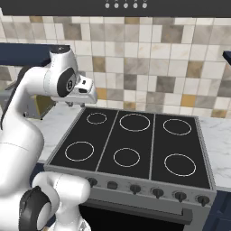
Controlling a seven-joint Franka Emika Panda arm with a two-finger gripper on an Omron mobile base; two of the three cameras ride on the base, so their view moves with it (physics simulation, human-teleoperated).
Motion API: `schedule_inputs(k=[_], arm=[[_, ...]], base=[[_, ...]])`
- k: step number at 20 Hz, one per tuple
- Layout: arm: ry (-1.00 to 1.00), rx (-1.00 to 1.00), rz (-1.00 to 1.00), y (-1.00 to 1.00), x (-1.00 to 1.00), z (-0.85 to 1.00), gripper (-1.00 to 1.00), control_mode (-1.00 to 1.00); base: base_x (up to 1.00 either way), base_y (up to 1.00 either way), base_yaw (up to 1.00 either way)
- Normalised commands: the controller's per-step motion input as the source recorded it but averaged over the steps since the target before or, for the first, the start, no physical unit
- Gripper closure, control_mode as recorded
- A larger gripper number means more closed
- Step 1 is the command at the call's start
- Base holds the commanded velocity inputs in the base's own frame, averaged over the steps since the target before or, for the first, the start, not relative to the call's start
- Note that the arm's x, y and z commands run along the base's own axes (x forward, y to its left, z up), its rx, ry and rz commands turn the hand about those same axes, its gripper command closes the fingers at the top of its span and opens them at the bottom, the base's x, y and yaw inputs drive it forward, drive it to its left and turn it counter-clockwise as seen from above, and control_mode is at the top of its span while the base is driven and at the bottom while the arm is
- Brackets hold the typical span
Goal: Take the tongs from the drawer on the left and place them on the dining counter next to the tray containing the kebab skewer.
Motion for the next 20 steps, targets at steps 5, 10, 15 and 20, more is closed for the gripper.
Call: schedule_inputs(k=[5,10,15,20], arm=[[-0.02,-0.11,0.00,0.18,0.00,-0.30,-1.00,-1.00],[-0.05,-0.21,0.00,0.89,-0.24,-0.50,-1.00,-1.00],[0.02,-0.12,0.08,0.71,-0.27,-0.17,-1.00,-1.00],[0.00,-0.11,0.07,0.65,-0.19,0.00,-1.00,-1.00]], base=[[0.00,0.00,0.00],[0.00,0.00,0.00],[0.00,0.00,0.00],[0.00,0.00,0.00]])
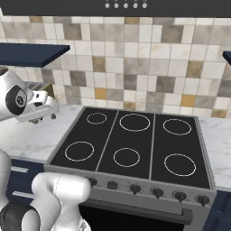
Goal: Take the tongs from the drawer on the left and place them on the dining counter next to the tray containing the kebab skewer.
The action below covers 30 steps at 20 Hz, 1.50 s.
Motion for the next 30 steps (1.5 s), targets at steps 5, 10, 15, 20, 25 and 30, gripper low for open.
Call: schedule_inputs(k=[5,10,15,20,25,30], arm=[[0.00,-0.18,0.10,0.72,-0.36,-0.12,-1.00,-1.00],[0.00,-0.20,0.08,0.71,-0.22,-0.30,-1.00,-1.00],[0.00,-0.28,0.08,0.58,-0.29,-0.48,-1.00,-1.00],[0.01,-0.35,0.14,0.58,-0.32,-0.60,-1.00,-1.00],[0.00,-0.33,0.19,0.51,-0.14,-0.64,-1.00,-1.00],[0.00,-0.20,0.23,0.18,-0.06,-0.35,-1.00,-1.00]], base=[[0.00,0.00,0.00],[0.00,0.00,0.00],[0.00,0.00,0.00],[0.00,0.00,0.00],[0.00,0.00,0.00],[0.00,0.00,0.00]])
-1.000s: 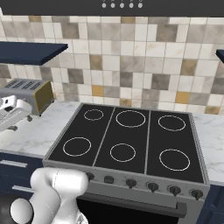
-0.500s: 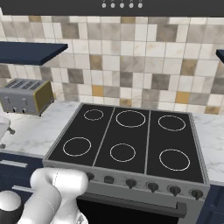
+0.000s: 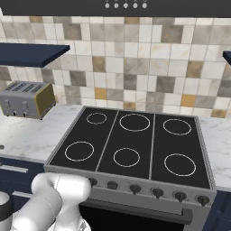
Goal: Take the tongs from the drawer on the left and place them on the dining counter next to the tray containing the kebab skewer.
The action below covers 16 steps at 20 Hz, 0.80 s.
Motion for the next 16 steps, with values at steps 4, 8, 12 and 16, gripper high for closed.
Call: schedule_inputs(k=[4,8,12,16], arm=[[0.00,-0.04,0.21,0.04,0.00,-0.23,-1.00,-1.00],[-0.01,0.00,0.24,0.00,0.00,-0.34,-1.00,-1.00],[-0.09,-0.01,0.26,0.00,0.00,-0.54,-1.00,-1.00],[-0.07,0.00,0.21,0.00,0.00,-0.51,-1.00,-1.00]], base=[[0.00,0.00,0.00],[0.00,0.00,0.00],[0.00,0.00,0.00],[0.00,0.00,0.00]])
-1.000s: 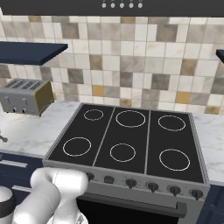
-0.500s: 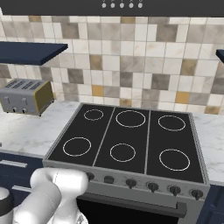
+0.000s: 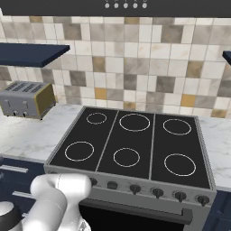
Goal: Take the tongs from the drawer on the left and place them on the dining counter next to the tray containing the kebab skewer.
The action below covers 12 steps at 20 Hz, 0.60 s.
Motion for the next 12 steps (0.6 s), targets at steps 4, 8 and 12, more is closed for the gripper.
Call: schedule_inputs(k=[4,8,12], arm=[[-0.08,0.00,0.11,0.00,0.00,-0.52,-1.00,-1.00],[-0.07,0.00,0.05,0.00,0.00,-0.44,-1.00,-1.00],[-0.07,0.00,0.01,0.06,0.01,-0.39,-1.00,-1.00]], base=[[0.00,0.00,0.00],[0.00,0.00,0.00],[0.00,0.00,0.00]])
